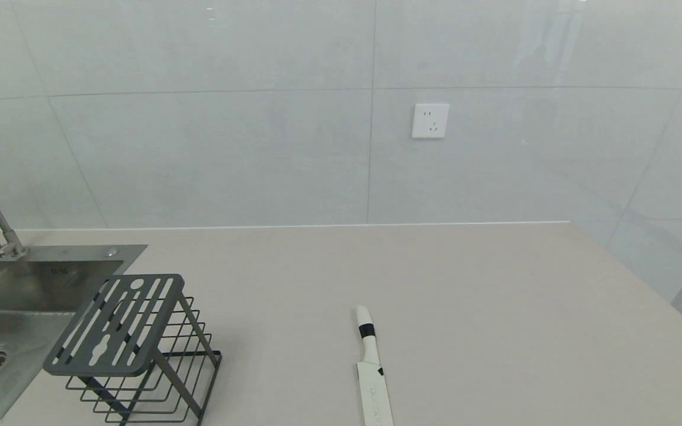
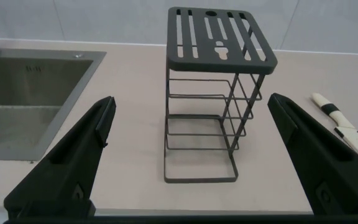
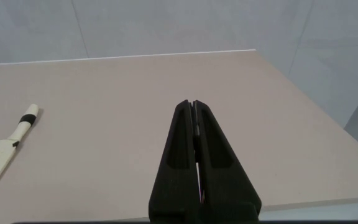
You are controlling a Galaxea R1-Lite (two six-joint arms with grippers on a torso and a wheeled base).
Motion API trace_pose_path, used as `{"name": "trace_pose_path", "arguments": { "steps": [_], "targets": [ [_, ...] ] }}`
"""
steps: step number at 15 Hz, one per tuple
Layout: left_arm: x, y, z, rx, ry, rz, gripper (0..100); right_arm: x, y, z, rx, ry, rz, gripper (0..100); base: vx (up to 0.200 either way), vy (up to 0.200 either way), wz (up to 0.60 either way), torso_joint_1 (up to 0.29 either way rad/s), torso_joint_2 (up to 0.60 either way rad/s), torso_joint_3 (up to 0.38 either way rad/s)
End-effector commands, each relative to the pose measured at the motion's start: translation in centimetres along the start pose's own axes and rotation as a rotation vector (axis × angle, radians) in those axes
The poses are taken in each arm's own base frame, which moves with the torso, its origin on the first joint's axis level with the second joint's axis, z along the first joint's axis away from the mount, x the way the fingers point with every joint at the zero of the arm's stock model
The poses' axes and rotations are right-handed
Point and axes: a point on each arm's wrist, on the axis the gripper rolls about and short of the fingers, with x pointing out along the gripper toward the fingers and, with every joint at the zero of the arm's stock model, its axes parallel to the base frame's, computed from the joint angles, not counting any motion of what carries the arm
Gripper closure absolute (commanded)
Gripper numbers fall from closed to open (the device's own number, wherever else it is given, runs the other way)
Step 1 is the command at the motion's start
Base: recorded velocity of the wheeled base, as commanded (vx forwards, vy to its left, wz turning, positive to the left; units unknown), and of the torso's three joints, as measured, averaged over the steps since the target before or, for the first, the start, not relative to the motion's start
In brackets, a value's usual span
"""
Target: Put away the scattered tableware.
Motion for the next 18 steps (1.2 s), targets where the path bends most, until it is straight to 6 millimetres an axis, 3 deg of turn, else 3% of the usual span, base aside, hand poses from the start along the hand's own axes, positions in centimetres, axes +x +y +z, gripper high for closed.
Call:
{"name": "trace_pose_path", "arguments": {
  "steps": [1,12,18],
  "targets": [
    [0.01,0.0,0.01,-0.001,0.001,0.001,0,0.01,0.0,-0.01,-0.001,0.002,0.001,100,0.0,0.0,0.0,0.0,0.0,0.0],
    [0.01,0.0,0.01,-0.001,0.001,0.001,0,0.01,0.0,-0.01,0.001,0.002,0.001,100,0.0,0.0,0.0,0.0,0.0,0.0],
    [0.02,-0.01,-0.03,0.025,0.003,-0.003,0,0.01,0.01,0.01,-0.004,0.001,0.002,100,0.0,0.0,0.0,0.085,-0.06,0.017]
  ]
}}
